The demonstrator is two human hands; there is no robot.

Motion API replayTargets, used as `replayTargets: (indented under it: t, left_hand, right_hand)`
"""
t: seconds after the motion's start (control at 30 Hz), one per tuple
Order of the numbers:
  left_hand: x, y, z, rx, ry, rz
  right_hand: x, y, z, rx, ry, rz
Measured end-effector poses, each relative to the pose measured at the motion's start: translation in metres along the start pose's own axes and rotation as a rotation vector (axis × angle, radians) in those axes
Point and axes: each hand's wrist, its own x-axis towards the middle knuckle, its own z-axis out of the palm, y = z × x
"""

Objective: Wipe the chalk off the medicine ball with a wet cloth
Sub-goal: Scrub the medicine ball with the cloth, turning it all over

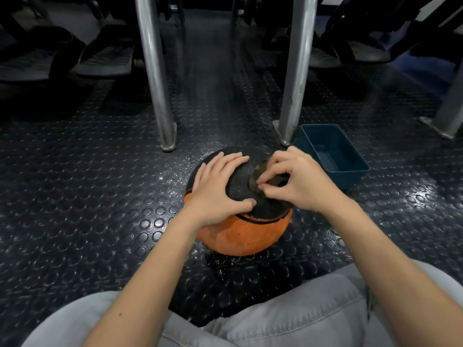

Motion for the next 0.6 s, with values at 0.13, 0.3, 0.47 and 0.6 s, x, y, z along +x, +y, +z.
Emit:
replayTargets:
  t: [0.13,0.3,0.47,0.6]
  left_hand:
    - [0.003,0.005,0.002,0.04,-0.053,0.005]
    - [0.0,0.005,0.002,0.03,-0.043,-0.013]
    - [0.001,0.01,0.005,0.03,-0.055,0.009]
    - [-0.001,0.008,0.004,0.018,-0.023,-0.016]
  right_hand:
    - [0.006,0.001,-0.002,-0.039,0.075,0.102]
    - [-0.004,-0.014,0.002,-0.055,-0.053,0.013]
    - [0.007,0.005,-0.008,-0.09,0.07,0.163]
    - [-0.009,-0.013,0.002,-0.032,-0.007,0.022]
